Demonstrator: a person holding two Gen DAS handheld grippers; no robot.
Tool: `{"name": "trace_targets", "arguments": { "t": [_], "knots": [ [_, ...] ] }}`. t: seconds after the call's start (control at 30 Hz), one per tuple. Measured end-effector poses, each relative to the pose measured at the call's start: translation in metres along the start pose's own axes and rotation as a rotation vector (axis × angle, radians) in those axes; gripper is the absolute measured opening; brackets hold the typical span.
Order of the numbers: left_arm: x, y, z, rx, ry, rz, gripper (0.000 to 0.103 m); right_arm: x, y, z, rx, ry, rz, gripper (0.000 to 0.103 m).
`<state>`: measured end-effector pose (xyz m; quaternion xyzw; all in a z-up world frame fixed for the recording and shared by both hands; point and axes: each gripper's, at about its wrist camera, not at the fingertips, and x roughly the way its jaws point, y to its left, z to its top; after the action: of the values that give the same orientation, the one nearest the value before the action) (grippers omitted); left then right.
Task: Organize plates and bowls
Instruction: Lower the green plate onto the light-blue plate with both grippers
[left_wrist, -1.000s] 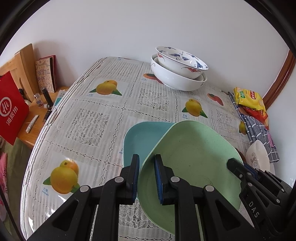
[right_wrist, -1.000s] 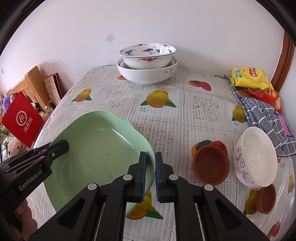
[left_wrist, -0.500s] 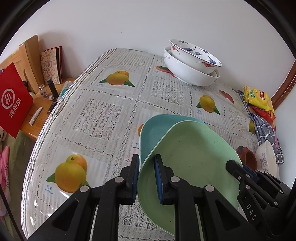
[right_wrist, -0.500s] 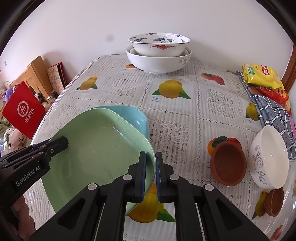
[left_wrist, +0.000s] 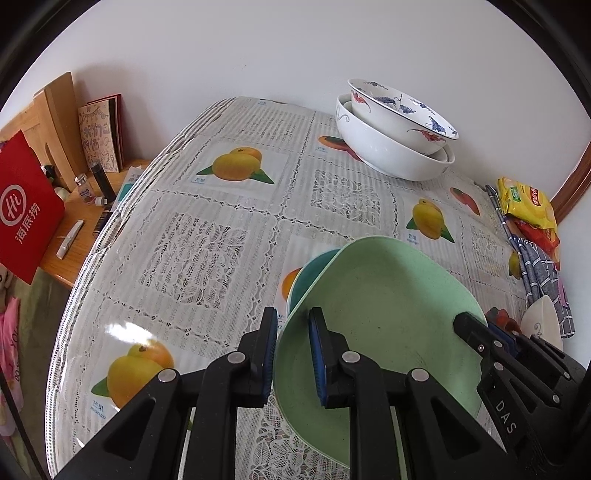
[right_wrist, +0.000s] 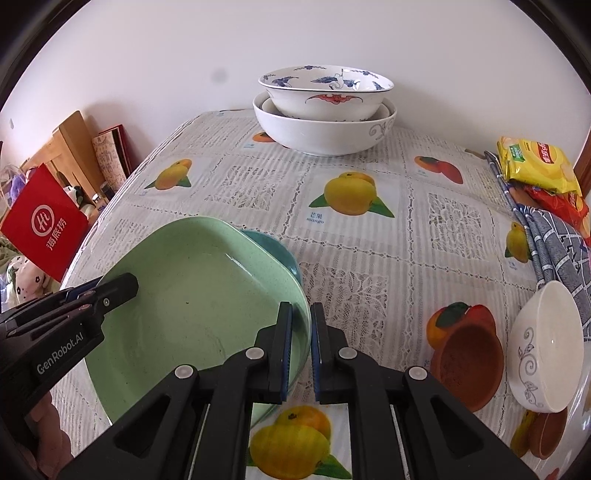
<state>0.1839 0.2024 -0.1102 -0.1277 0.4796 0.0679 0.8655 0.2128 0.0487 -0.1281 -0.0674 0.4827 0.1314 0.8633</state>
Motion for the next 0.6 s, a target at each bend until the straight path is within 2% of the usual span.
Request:
{"name": "trace_targets", "arguments": {
  "t": [0.3,0.6],
  "knots": [
    [0.003,-0.001,-0.003,0.021,0.007,0.005,0.017,0.019,0.001,0.014,-0.009,0.003,0.019,0.014],
    [0.003,0.003,-0.007,0.009,0.027,-0.024,0.017,0.021,0.002,0.022,-0.019,-0.002,0.041,0.018]
  ]
}}
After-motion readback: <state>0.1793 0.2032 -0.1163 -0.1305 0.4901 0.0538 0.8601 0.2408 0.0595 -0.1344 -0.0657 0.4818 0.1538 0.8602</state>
